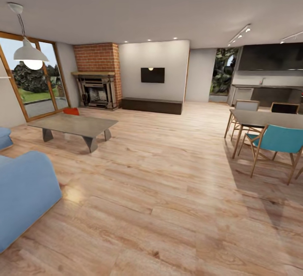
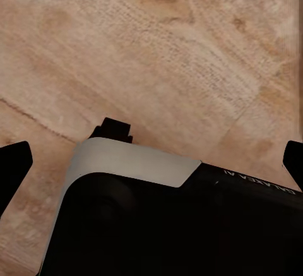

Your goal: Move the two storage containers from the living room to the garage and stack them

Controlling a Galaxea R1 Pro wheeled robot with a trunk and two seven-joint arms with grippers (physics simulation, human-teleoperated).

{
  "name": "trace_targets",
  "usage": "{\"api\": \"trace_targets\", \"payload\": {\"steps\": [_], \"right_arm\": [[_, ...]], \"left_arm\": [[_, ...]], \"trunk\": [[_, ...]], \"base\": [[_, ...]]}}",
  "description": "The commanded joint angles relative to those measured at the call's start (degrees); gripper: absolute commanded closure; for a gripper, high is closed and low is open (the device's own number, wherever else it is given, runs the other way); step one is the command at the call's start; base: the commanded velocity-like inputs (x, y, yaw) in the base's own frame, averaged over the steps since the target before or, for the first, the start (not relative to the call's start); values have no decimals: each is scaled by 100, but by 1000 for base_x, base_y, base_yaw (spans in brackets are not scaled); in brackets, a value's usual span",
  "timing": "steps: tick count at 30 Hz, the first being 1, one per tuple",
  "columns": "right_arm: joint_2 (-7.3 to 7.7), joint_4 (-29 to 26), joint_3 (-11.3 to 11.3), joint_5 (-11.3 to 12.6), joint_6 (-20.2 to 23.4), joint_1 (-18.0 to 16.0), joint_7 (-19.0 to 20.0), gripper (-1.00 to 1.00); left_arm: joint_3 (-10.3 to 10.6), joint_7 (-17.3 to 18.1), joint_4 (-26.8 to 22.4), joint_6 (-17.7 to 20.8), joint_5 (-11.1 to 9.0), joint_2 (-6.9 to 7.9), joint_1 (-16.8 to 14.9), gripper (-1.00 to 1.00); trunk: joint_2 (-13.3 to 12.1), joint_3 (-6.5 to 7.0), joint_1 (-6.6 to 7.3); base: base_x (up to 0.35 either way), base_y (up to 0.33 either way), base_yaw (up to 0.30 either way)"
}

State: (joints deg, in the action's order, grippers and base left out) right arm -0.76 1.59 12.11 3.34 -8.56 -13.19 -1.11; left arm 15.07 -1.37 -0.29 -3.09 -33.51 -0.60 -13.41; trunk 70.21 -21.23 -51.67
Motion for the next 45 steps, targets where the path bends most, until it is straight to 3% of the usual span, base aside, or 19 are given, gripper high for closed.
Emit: {"api": "trace_targets", "payload": {"steps": [1, 45], "right_arm": [[-3, 17, 46, 35, -31, -6, -12, -100], [-3, 17, 46, 35, -33, -8, -12, -100]], "left_arm": [[48, -14, 3, -17, -41, -2, -4, -100], [48, -13, 3, -24, -41, -2, -3, -100]], "trunk": [[3, -6, -3], [3, -6, -3]], "base": [[321, 0, 0], [321, 0, 0]]}}
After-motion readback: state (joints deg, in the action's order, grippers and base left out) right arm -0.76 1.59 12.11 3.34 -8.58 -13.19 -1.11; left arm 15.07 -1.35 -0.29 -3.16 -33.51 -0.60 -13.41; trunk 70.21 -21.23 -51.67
